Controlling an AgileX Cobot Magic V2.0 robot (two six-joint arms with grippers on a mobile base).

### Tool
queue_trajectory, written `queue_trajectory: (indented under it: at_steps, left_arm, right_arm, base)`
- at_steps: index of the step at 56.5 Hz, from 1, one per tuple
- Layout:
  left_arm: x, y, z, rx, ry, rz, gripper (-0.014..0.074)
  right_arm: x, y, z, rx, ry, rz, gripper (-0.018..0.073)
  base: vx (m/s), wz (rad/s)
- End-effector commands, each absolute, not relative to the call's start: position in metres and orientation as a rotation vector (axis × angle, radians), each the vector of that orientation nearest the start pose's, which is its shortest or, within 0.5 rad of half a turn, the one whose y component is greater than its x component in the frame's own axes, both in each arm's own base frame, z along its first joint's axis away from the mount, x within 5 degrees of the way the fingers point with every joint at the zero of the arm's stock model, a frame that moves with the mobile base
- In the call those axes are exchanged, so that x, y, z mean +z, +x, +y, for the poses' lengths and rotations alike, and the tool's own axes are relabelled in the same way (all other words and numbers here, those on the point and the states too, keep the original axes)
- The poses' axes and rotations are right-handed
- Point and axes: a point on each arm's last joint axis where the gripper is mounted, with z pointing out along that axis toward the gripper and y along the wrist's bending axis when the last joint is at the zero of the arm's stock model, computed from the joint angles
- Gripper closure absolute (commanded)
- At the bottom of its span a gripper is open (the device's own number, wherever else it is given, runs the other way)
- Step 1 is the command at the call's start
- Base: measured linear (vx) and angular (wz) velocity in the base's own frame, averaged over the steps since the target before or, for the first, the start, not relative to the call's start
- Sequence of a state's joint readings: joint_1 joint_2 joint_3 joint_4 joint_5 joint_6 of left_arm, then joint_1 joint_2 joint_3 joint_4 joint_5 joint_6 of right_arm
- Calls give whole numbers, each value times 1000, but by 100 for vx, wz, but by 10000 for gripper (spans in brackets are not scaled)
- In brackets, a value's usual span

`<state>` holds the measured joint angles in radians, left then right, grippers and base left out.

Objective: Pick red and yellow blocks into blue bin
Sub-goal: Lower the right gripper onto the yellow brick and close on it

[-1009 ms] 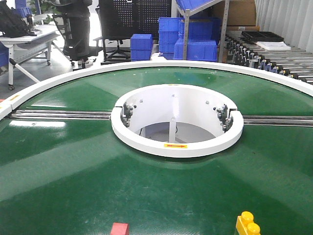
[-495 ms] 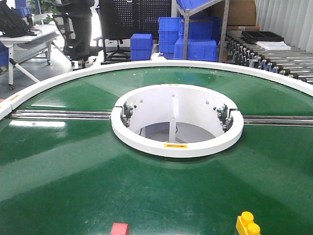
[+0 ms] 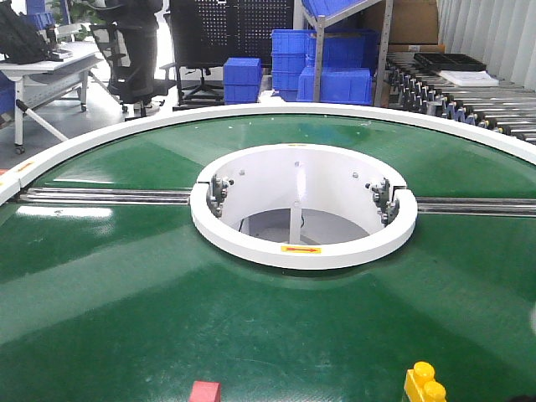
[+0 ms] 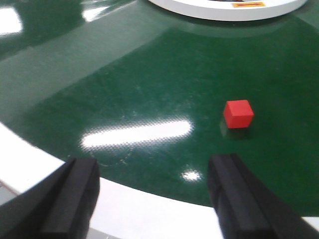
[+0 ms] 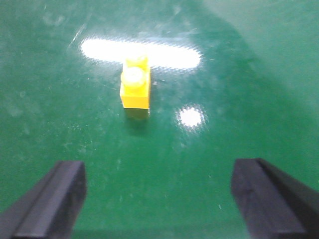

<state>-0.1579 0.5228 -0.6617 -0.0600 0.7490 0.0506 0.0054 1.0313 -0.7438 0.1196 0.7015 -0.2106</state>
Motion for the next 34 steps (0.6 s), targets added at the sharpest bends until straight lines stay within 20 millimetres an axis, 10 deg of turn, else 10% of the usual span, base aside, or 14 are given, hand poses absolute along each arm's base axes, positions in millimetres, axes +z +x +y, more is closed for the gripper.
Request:
queue_trajectory:
  at_steps: [1,34]
  left_arm:
    - [346,95,-22,-163,218,1980,6]
    - [344,94,-25,-178,257,1980,11]
  right_arm:
    - [301,215,10,67,-220,2402,-111]
    - [260,310,38,-13,-261,2572,-38]
  base:
    - [0,0]
    - [0,0]
